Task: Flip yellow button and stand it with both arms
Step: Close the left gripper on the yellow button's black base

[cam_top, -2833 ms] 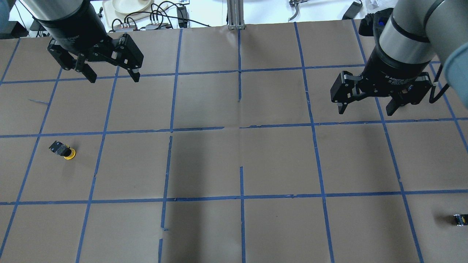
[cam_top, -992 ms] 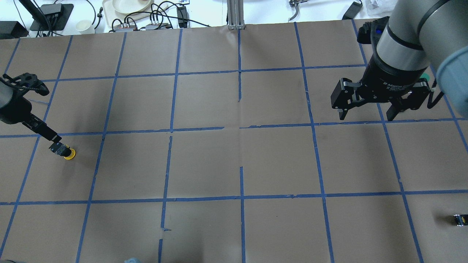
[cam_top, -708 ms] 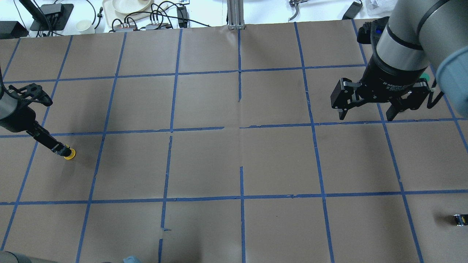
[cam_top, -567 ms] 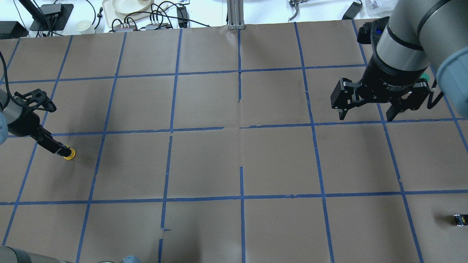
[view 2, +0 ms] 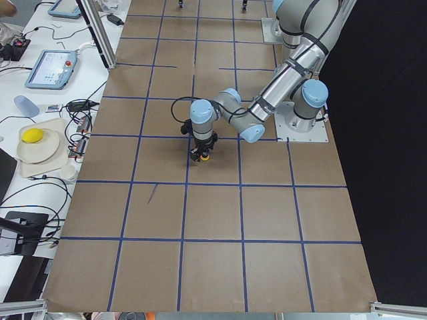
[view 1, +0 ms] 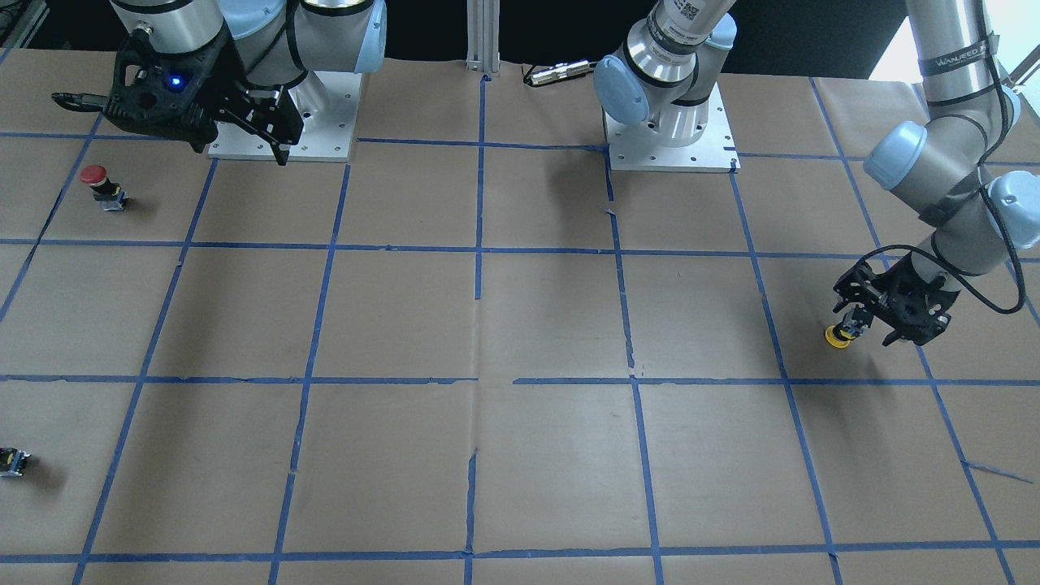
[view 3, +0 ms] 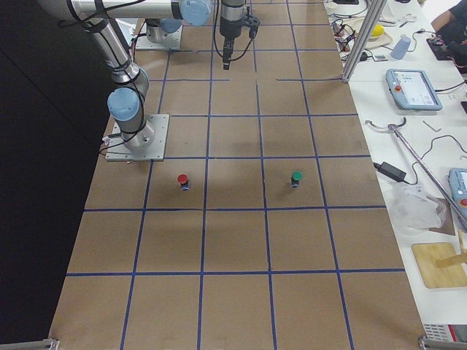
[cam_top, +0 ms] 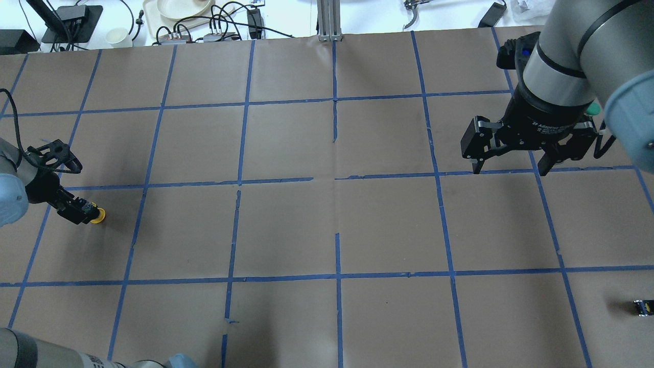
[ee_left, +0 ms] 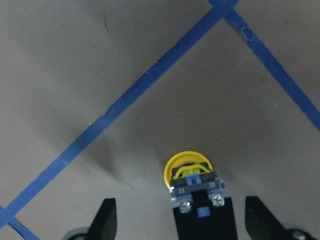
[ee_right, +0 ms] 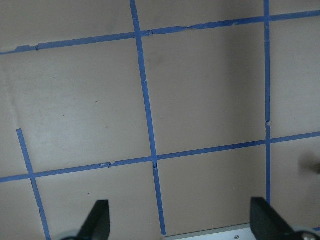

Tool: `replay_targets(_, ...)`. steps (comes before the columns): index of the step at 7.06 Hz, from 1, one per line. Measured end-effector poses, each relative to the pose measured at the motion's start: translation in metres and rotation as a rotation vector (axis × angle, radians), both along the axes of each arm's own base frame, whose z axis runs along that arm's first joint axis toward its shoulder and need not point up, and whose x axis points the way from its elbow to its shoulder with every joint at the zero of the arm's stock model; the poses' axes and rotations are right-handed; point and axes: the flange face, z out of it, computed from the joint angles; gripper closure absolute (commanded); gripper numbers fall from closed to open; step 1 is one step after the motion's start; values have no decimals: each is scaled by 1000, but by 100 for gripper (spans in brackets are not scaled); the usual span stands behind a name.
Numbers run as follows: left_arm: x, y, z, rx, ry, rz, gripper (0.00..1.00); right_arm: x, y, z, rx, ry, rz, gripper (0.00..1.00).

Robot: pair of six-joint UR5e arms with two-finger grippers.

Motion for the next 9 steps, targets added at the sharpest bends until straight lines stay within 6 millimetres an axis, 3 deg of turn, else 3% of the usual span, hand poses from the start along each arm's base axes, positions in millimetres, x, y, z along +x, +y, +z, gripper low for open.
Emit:
replay_targets(1, -1, 1, 2, 6, 4, 16, 10, 0, 1, -3, 6, 0, 0, 0)
replay_targets(2, -5, 2, 6, 19, 13, 44, 22, 0, 2, -4, 7, 0, 0, 0)
replay_targets(3, -8, 1, 9, 23, 15, 60, 38, 0, 2, -5, 8, 1, -1, 0)
replay_targets(5, -9, -1, 12, 23, 3, 67, 83, 0, 2, -5, 6, -4, -3, 0)
replay_targets(6, -9, -1, 15, 21, -6, 67, 90, 0, -1, -5, -6, -5, -3, 0)
replay_targets(9, -17, -4, 40, -28, 7, 64, 92, 1, -7, 0, -55, -14, -3, 0)
